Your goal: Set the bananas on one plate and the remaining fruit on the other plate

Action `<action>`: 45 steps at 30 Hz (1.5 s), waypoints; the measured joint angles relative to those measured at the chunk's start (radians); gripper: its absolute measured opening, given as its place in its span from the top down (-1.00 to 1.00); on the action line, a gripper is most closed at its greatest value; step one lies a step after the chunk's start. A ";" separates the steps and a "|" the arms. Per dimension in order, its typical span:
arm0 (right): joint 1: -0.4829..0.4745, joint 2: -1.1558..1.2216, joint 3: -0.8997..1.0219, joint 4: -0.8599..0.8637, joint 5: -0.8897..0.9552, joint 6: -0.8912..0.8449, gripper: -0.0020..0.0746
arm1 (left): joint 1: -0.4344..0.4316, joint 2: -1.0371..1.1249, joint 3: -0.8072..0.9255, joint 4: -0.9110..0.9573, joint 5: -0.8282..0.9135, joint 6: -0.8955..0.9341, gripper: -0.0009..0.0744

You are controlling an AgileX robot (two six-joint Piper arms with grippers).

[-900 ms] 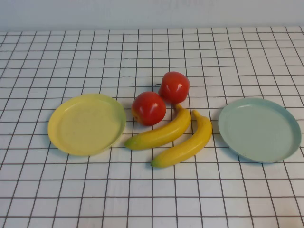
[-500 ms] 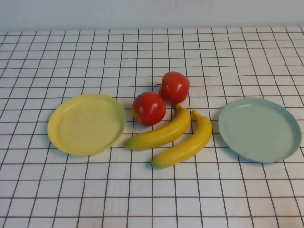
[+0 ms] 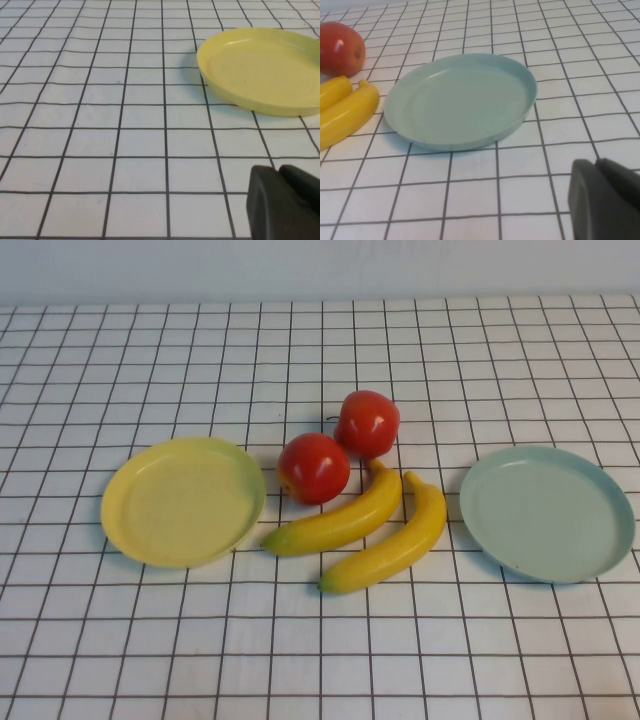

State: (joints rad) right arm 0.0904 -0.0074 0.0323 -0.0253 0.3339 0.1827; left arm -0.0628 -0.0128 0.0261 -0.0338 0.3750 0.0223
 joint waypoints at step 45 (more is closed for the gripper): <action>0.000 0.000 0.000 0.000 0.000 0.000 0.99 | 0.000 0.190 -0.391 -0.487 0.089 0.070 0.97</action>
State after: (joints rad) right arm 0.0904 -0.0074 0.0323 -0.0253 0.3339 0.1827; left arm -0.0628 0.1776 -0.3646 -0.5203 0.4636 0.0923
